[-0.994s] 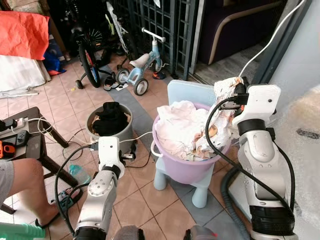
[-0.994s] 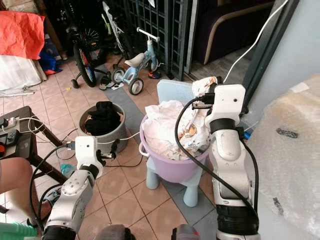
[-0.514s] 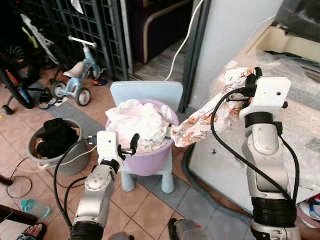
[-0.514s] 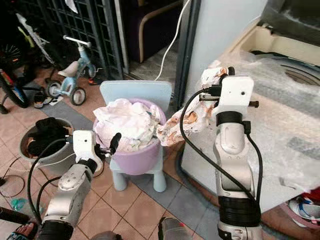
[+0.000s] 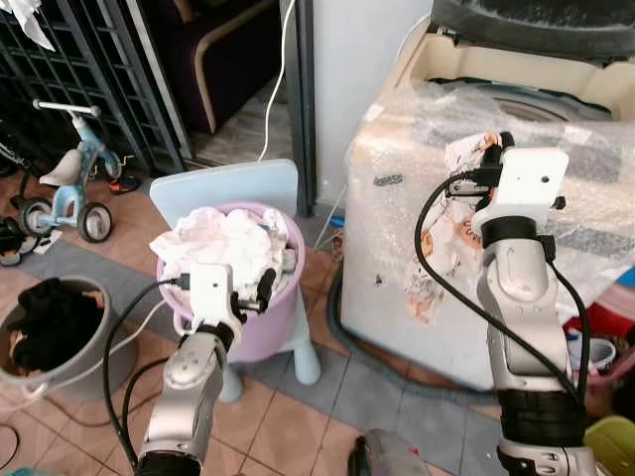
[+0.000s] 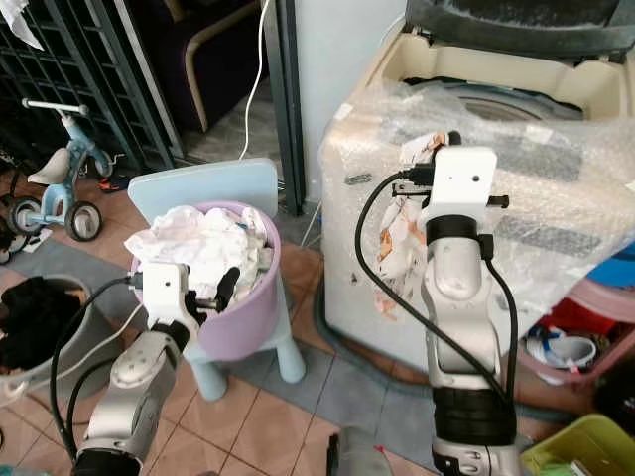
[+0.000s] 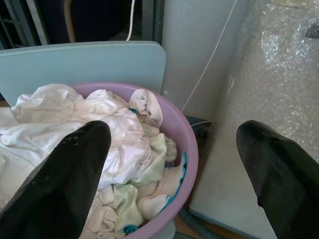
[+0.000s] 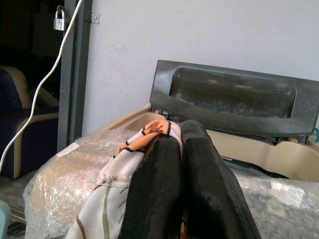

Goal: Clothes washing

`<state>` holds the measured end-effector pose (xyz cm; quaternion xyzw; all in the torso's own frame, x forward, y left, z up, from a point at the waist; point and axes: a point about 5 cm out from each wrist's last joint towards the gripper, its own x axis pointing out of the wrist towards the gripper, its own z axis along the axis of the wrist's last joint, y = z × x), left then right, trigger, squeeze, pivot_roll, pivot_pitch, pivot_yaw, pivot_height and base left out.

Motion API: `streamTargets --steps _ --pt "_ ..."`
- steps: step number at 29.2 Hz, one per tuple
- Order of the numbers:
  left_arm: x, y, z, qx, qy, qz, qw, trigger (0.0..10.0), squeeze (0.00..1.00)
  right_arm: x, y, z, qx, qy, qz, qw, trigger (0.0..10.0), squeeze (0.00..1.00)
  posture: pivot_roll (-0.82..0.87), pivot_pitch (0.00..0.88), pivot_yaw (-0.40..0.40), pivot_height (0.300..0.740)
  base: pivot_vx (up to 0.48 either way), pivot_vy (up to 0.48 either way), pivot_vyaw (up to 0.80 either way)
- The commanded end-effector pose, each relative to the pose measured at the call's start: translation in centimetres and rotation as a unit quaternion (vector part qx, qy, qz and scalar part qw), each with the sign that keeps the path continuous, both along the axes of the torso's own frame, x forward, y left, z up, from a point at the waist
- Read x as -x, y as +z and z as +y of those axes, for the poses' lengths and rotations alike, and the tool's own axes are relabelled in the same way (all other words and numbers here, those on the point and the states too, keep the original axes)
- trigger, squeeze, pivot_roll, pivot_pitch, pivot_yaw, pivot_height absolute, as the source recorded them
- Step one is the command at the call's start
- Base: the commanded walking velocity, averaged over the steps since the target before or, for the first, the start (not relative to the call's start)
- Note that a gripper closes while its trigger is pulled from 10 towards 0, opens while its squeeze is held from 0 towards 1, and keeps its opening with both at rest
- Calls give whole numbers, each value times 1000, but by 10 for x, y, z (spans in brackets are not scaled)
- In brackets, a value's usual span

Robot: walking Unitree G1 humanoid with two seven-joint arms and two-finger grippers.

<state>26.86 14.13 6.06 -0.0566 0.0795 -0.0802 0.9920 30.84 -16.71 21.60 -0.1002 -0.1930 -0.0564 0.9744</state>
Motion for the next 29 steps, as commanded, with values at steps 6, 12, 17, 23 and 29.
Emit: streamTargets --steps 6,12,17,23,29 --pt "1 -1 -9 6 -11 5 1000 10000 0 2 -5 -6 -1 -14 7 1000 10000 0 -101 62 53 740 247 0 -800" --pt "1 -2 -8 10 -3 9 1000 10000 0 1 -5 -5 -1 -11 6 1000 10000 0 -100 64 51 740 0 0 -800" --pt "1 -2 -9 11 -2 10 1000 10000 0 0 -4 -5 0 -9 6 1000 10000 0 -97 65 48 740 0 0 -800" --pt "2 0 -8 13 -7 2 1000 10000 0 -5 3 -4 7 5 -5 1000 10000 0 -97 66 50 740 0 0 -800" --pt "2 0 -8 11 -5 1 1000 10000 0 -12 11 3 20 69 -8 997 10000 0 -95 68 48 740 314 0 -400"
